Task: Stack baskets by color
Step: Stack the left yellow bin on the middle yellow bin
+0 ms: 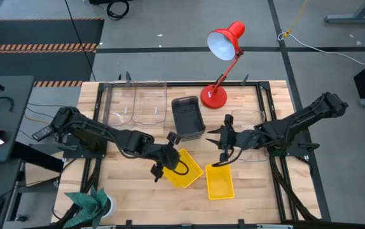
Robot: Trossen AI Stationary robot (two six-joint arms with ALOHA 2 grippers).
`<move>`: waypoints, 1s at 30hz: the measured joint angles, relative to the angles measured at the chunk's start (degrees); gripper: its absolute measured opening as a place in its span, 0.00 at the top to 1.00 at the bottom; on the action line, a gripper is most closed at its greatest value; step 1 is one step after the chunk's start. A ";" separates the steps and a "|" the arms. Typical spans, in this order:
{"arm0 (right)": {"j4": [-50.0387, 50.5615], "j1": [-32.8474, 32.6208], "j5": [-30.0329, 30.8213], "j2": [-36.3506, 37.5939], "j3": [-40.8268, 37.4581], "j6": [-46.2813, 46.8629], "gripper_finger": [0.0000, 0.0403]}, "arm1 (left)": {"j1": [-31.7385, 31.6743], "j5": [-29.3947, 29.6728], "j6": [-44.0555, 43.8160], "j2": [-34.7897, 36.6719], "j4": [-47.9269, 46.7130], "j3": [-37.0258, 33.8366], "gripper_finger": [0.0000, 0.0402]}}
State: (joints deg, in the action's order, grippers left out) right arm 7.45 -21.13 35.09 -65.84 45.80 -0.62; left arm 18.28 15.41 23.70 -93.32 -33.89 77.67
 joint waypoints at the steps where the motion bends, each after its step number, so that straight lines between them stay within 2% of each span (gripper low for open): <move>1: -0.03 -0.28 -0.05 0.21 0.00 0.00 0.69 | 0.02 -0.09 0.80 -0.13 1.12 0.00 0.95; 7: -0.11 -1.15 -0.02 0.39 0.00 0.02 0.69 | -0.11 -0.10 5.69 -1.56 6.31 -0.42 0.96; 12: -0.17 -1.28 -0.07 0.39 0.00 0.61 0.69 | -0.11 0.01 12.02 -4.16 4.45 -0.44 0.94; 19: -0.24 -1.28 -0.15 0.36 0.00 0.66 0.69 | -0.44 0.63 18.97 -7.99 3.47 -0.48 0.97; 22: -0.25 -1.28 -0.20 0.36 0.00 0.68 0.69 | -0.44 0.49 19.40 -8.04 3.63 -0.48 0.90; 30: -0.45 -1.28 -0.17 0.36 0.00 0.70 0.69 | -0.44 0.45 18.14 -8.04 3.35 -0.48 0.64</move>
State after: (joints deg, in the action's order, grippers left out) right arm 7.00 -22.41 34.92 -65.47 45.80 0.08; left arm 17.85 15.86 41.84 -101.36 -30.55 77.19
